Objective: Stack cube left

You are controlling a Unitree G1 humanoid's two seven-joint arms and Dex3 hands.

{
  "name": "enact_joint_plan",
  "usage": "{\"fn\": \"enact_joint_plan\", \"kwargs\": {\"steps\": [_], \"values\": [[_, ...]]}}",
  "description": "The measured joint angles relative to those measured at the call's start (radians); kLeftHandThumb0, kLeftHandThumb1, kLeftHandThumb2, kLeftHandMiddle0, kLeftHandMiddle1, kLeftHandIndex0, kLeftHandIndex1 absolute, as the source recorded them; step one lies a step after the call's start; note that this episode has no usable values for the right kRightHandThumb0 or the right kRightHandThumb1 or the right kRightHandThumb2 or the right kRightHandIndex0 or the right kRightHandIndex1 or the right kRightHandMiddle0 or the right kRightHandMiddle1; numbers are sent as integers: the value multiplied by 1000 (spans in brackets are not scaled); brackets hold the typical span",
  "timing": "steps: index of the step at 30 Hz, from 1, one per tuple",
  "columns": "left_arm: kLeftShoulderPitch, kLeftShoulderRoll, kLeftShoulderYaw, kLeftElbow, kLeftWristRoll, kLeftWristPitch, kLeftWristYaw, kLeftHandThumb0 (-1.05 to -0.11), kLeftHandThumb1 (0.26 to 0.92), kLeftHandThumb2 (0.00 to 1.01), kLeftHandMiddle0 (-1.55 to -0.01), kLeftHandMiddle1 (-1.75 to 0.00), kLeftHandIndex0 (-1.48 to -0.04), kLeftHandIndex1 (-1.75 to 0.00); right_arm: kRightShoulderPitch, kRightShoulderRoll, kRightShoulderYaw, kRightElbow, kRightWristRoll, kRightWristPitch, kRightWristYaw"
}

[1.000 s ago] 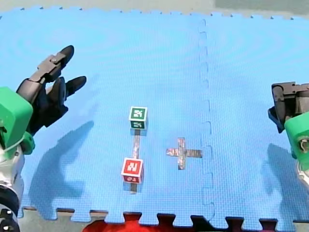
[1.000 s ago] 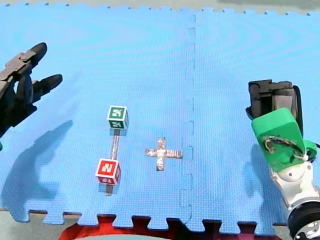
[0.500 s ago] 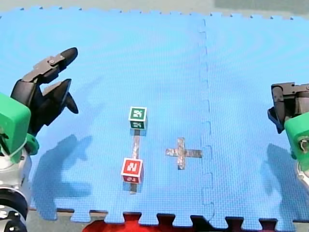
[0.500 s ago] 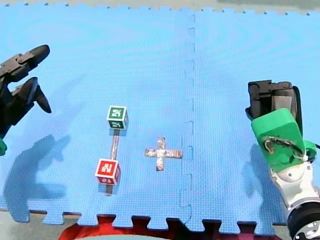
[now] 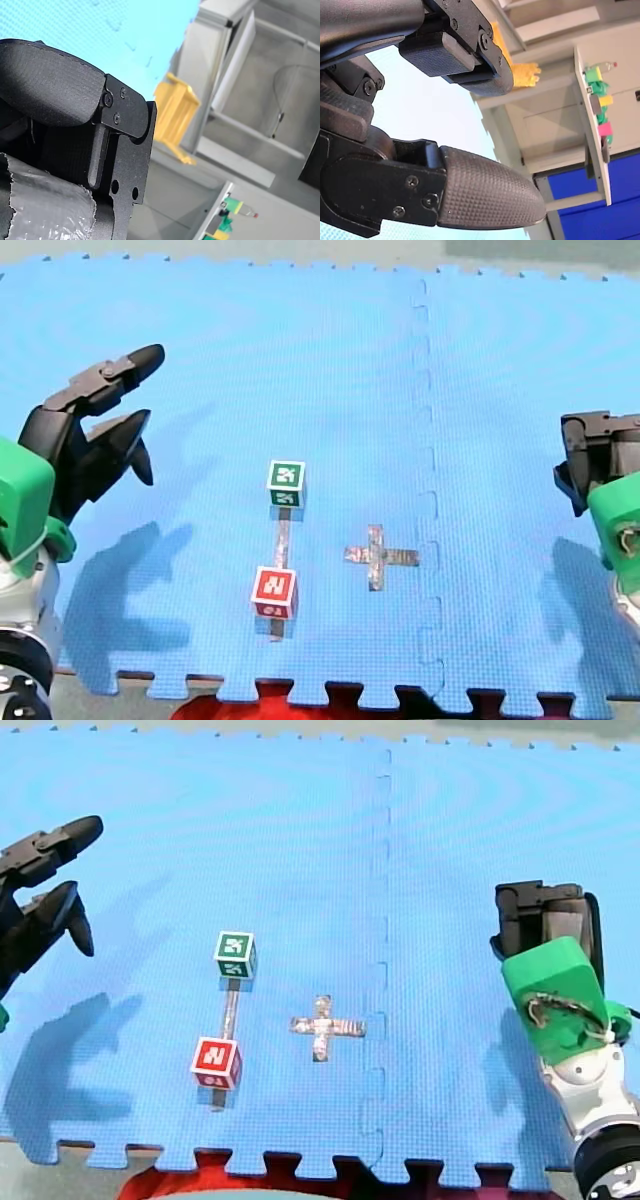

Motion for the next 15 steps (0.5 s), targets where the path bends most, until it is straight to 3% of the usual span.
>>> {"fn": "enact_joint_plan", "kwargs": {"steps": [2,4,9,15], "values": [[3,3,-14,-8,16,-1,10,-1019,653,9,-935,-1746,-628,-18,0,0,0,0,0,0,1],[6,10,-30,-15,37,1,29,-1006,628,3,-935,-1746,-634,-19,0,0,0,0,0,0,1],[8,24,-61,-29,68,22,70,-993,635,8,-925,-1746,-627,-11,0,1,1,1,-1,0,-1],[8,27,-61,-40,51,64,57,-956,646,7,-910,-1746,-580,0,0,1,10,1,-20,4,-27]]}}
